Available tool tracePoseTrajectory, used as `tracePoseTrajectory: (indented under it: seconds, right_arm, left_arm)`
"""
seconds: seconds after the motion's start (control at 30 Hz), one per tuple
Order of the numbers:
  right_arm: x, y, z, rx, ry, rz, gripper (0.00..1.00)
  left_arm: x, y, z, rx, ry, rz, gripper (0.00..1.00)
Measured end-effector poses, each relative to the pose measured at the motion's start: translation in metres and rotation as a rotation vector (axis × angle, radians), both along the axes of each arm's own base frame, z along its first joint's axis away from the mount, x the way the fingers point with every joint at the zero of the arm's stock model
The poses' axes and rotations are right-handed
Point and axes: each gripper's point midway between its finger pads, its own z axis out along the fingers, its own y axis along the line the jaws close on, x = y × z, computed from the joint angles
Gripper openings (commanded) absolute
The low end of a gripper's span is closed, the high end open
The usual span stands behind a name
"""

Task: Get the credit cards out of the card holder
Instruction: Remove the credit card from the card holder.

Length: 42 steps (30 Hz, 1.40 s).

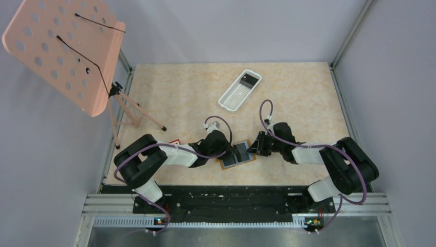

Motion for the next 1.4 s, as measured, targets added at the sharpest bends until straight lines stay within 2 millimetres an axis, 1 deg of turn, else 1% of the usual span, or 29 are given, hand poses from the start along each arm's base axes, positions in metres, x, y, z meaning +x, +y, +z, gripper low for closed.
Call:
tracePoseTrajectory:
  seconds: [0.07,0.1,0.2,0.37,0.47,0.57,0.77,0.97,1.1,1.17,1.23,1.3,1.4]
  right_arm:
    - [0.0,0.0,0.0,0.0,0.0,0.0,0.19]
    - [0.0,0.0,0.0,0.0,0.0,0.0,0.19]
    - [0.0,0.0,0.0,0.0,0.001,0.0,0.2]
    - [0.0,0.0,0.0,0.004,0.004,-0.001,0.27]
    - [0.0,0.001,0.002,0.01,0.006,0.002,0.29]
    - [0.0,0.001,0.002,0.012,0.007,0.002,0.27]
    - [0.001,0.0,0.002,0.005,0.017,0.0,0.25]
    - [0.005,-0.004,0.002,-0.02,0.021,0.002,0.25]
    - [0.011,-0.014,0.006,-0.082,-0.012,-0.014,0.25]
    - [0.012,-0.019,0.012,-0.104,-0.034,-0.016,0.25]
    - [0.012,-0.021,0.024,-0.105,-0.077,-0.003,0.26]
    - [0.014,-0.019,0.041,-0.091,-0.136,0.018,0.28]
    - [0.017,-0.013,0.072,-0.043,-0.251,0.06,0.3]
  left_arm:
    - [0.0,0.0,0.0,-0.003,0.0,0.001,0.02]
    - [-0.001,0.001,0.0,-0.006,0.0,0.0,0.0]
    - [-0.002,0.001,0.003,-0.018,-0.005,0.002,0.0]
    - [-0.006,0.003,0.012,-0.055,-0.006,0.004,0.0]
    - [-0.009,0.006,0.012,-0.068,0.002,-0.002,0.0]
    - [-0.011,0.012,0.011,-0.071,0.011,-0.001,0.0]
    - [-0.012,0.02,0.018,-0.083,0.01,-0.001,0.0]
    - [-0.014,0.028,0.026,-0.06,-0.013,-0.019,0.0]
    - [-0.016,0.036,0.034,-0.034,-0.041,-0.033,0.0]
    - [-0.016,0.04,0.039,-0.023,-0.059,-0.036,0.0]
    - [-0.017,0.045,0.043,-0.013,-0.078,-0.036,0.0]
    - [-0.018,0.049,0.047,-0.006,-0.096,-0.041,0.0]
    - [-0.021,0.052,0.052,0.0,-0.134,-0.071,0.0]
